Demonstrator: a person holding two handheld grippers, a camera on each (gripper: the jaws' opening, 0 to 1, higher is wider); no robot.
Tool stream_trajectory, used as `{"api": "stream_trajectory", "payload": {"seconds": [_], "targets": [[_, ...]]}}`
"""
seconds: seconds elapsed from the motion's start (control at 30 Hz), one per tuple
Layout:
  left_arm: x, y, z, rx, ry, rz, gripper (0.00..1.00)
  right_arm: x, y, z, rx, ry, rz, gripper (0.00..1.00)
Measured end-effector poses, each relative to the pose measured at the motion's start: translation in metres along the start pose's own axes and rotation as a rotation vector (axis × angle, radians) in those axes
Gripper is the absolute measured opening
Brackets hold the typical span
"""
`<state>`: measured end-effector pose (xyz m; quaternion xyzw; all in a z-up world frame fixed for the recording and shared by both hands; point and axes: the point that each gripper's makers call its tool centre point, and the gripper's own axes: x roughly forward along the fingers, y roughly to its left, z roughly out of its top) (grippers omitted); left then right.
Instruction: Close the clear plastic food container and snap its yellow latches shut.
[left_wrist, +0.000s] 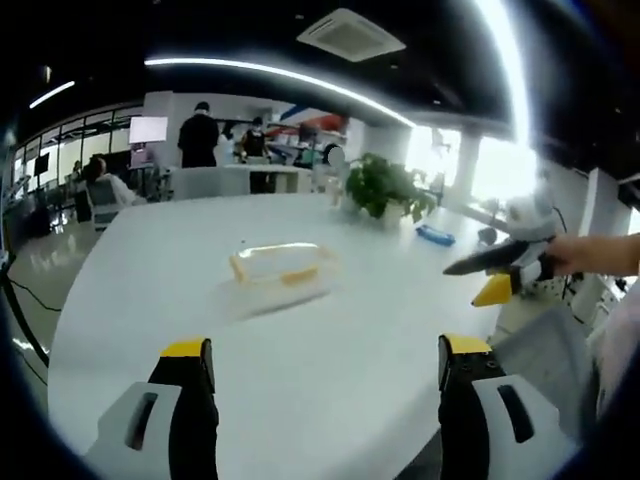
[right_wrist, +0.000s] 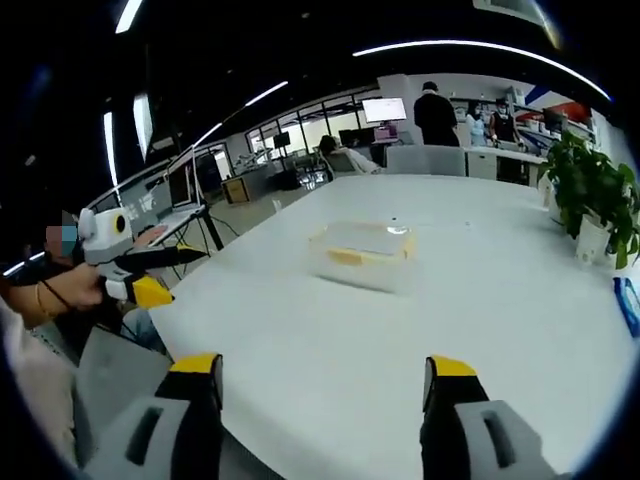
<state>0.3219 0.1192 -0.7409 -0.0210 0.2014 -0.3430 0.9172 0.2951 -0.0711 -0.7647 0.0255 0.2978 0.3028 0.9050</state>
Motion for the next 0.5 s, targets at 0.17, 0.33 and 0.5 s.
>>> {"api": "stream_trajectory", "payload": {"seconds": [0.17, 0.33, 0.5], "targets": [[-0.003, 0.001, -0.002, -0.012, -0.004, 0.003, 0.92, 0.0, 0.003, -0.002, 0.013, -0.002, 0.003, 0.82], [-0.008, 0.005, -0.002, -0.031, -0.01, 0.02, 0.9, 0.001, 0.007, -0.006, -0.04, 0.025, -0.014, 0.82], [-0.01, 0.007, -0.002, -0.05, -0.019, 0.035, 0.9, 0.001, 0.011, -0.006, -0.028, 0.018, -0.004, 0.82]]}}
